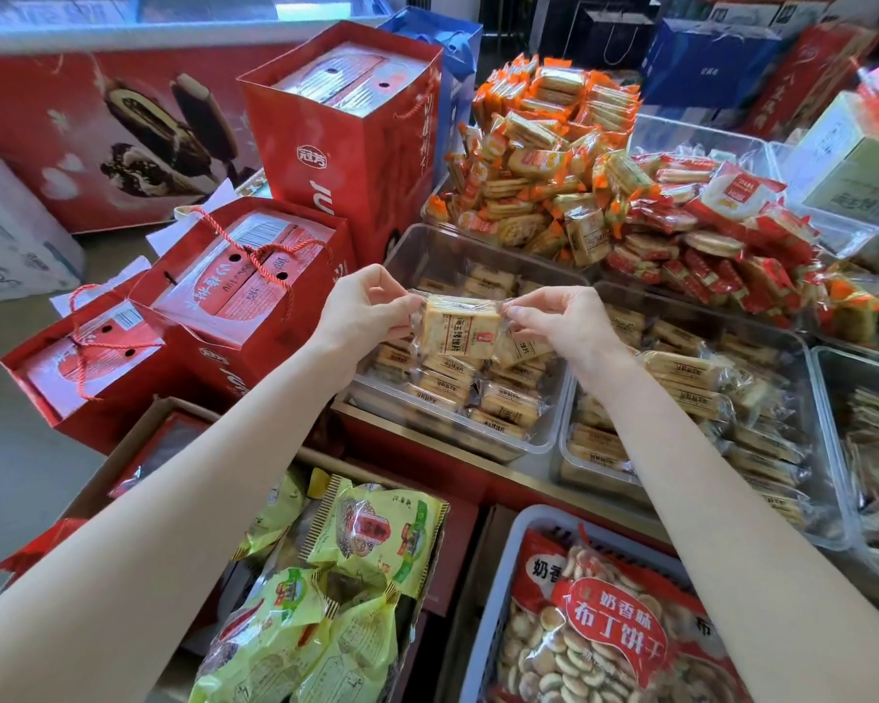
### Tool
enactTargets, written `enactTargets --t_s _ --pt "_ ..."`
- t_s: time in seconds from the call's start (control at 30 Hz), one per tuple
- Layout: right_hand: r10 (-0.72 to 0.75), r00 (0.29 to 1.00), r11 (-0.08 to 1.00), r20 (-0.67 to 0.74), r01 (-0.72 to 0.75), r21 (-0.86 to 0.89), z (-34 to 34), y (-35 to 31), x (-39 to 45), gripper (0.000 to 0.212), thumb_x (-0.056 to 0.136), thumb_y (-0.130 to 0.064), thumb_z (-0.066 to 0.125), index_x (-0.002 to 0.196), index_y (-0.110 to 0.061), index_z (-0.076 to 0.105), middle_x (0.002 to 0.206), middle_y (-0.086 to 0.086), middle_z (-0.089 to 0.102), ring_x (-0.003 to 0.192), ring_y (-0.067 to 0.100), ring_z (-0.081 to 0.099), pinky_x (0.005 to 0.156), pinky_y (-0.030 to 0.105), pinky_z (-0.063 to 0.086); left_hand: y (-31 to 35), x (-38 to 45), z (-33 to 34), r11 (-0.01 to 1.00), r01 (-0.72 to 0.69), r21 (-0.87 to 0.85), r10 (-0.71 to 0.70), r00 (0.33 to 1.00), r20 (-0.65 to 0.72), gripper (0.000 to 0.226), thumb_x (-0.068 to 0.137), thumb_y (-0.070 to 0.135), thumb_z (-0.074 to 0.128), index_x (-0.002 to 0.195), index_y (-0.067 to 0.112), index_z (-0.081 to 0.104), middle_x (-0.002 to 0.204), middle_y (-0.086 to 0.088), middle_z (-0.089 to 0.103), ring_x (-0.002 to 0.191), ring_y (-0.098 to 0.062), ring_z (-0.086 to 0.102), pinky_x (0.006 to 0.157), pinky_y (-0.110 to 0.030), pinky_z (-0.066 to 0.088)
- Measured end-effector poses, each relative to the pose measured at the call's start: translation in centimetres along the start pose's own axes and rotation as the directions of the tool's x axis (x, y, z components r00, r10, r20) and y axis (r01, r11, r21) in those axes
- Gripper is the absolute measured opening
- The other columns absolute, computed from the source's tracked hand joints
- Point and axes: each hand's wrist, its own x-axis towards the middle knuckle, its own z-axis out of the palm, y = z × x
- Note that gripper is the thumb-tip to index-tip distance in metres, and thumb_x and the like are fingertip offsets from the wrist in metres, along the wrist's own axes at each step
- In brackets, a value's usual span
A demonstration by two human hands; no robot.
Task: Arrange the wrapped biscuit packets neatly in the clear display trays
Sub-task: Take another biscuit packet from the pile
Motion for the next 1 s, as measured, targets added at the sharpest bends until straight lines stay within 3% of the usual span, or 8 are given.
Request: enactTargets --t_s 0.2,0.3,0.37,0.53,0.63,0.7,0.83,1.0 --pt "-0.063 0.943 0.825 0.325 0.233 -0.514 -0.4 -1.3 0.3 0.055 0.078 -0.030 0.075 0.126 -0.018 0.051 0.119 -0.002 0.053 0.107 0.012 0.049 0.086 0.024 0.040 -0.6 1.0 1.3 0.989 -0.024 0.143 0.027 0.999 -0.020 0.016 0.085 0.012 0.067 0.074 0.013 0.055 0.095 -0.013 0.069 0.088 -0.023 0.069 0.079 -0.043 0.057" --pt "-0.176 0.921 0.560 0.346 0.383 -0.735 1.0 -1.0 1.1 0.047 0.081 -0.036 0.072 0.123 -0.021 0.055 0.116 0.001 0.056 0.111 0.020 0.047 0.097 0.039 0.036 -0.2 1.1 2.5 0.967 -0.088 0.239 0.083 0.996 0.032 0.014 0.084 0.016 0.069 0.077 0.013 0.058 0.089 -0.010 0.069 0.086 -0.024 0.068 0.080 -0.044 0.057" --pt "-0.190 0.911 0.527 0.366 0.410 -0.745 1.2 -0.7 2.2 0.038 0.082 -0.027 0.071 0.117 -0.018 0.057 0.109 0.000 0.056 0.108 0.021 0.050 0.094 0.037 0.038 -0.2 1.3 3.0 0.964 -0.092 0.249 0.076 0.994 0.074 0.011 0.085 0.018 0.069 0.079 0.013 0.060 0.087 -0.007 0.069 0.086 -0.022 0.069 0.082 -0.044 0.056" --pt "0.002 0.923 0.325 0.384 0.363 -0.874 -1.1 0.0 5.7 0.030 0.080 -0.011 0.069 0.107 -0.009 0.055 0.110 0.007 0.053 0.100 0.024 0.053 0.073 0.030 0.040 -1.9 1.7 1.1 0.909 -0.023 0.415 -0.021 0.994 0.103 0.006 0.089 0.015 0.060 0.089 0.014 0.065 0.093 -0.002 0.069 0.092 -0.017 0.065 0.090 -0.037 0.051" --pt "0.154 0.874 0.171 0.460 0.435 -0.884 -0.2 2.0 7.4 0.043 0.080 -0.008 0.069 0.120 -0.008 0.054 0.127 0.010 0.044 0.113 0.026 0.048 0.085 0.030 0.045 -3.5 1.5 -0.8 0.811 0.018 0.584 -0.058 0.997 0.049 0.016 0.089 0.010 0.054 0.093 0.017 0.067 0.104 -0.003 0.067 0.102 -0.018 0.061 0.090 -0.027 0.044" --pt "0.220 0.833 0.159 0.507 0.483 -0.861 0.6 2.9 8.5 0.050 0.077 -0.013 0.074 0.122 -0.010 0.053 0.135 0.009 0.043 0.119 0.025 0.045 0.095 0.036 0.046 -4.6 1.7 -1.9 0.762 0.038 0.647 -0.078 0.996 0.034 0.022 0.089 0.007 0.051 0.102 0.014 0.066 0.112 -0.005 0.066 0.108 -0.021 0.058 0.091 -0.026 0.041" --pt "0.349 0.810 0.291 0.471 0.384 -0.876 0.0 2.4 9.4 0.061 0.076 -0.018 0.076 0.124 -0.017 0.039 0.111 0.001 0.049 0.095 0.020 0.048 0.078 0.034 0.047 -6.0 2.7 -3.1 0.602 -0.002 0.799 -0.087 0.994 0.068 0.038 0.089 0.007 0.049 0.128 0.008 0.053 0.131 -0.013 0.052 0.119 -0.029 0.051 0.099 -0.033 0.037" --pt "0.337 0.803 0.338 0.491 0.384 -0.859 -0.2 3.6 9.5 0.088 0.068 -0.031 0.083 0.136 -0.019 0.028 0.125 0.001 0.034 0.110 0.022 0.045 0.094 0.041 0.047 -7.4 3.3 -3.6 0.480 -0.051 0.876 -0.114 0.986 0.120 0.050 0.091 0.006 0.045 0.141 0.006 0.039 0.144 -0.013 0.043 0.129 -0.030 0.043 0.105 -0.034 0.033"
